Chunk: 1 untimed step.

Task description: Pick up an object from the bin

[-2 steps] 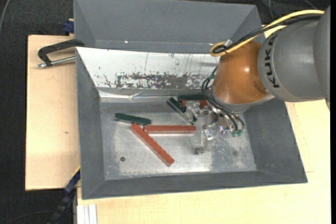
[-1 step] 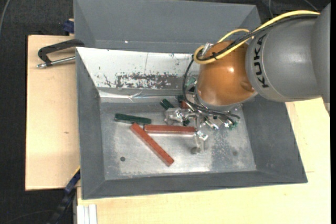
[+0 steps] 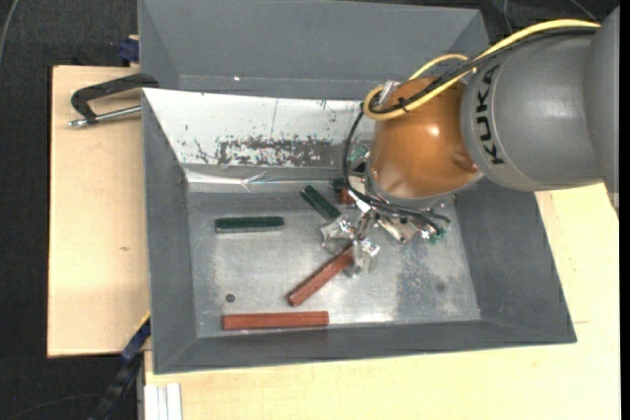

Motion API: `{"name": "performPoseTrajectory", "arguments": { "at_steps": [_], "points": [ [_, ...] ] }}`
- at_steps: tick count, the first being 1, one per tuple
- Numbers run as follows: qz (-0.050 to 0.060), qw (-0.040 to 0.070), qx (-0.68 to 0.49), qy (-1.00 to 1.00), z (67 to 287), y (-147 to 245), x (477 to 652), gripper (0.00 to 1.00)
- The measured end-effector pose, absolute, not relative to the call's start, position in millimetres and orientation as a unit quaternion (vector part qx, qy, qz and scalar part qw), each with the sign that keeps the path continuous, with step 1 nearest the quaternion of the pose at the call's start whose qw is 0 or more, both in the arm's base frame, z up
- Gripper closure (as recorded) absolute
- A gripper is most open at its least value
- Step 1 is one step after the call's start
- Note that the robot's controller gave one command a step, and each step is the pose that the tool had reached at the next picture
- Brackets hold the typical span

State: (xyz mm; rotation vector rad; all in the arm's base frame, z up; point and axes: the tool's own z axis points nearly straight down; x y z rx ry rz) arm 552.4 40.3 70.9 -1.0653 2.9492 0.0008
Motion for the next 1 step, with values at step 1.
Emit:
{"name": "performPoseTrajectory", "arguments": {
  "at_steps": [1],
  "points": [
    [-0.002,0.006,-0.540,0.841,236.7,33.9,579.5,1.00]
  ]
}}
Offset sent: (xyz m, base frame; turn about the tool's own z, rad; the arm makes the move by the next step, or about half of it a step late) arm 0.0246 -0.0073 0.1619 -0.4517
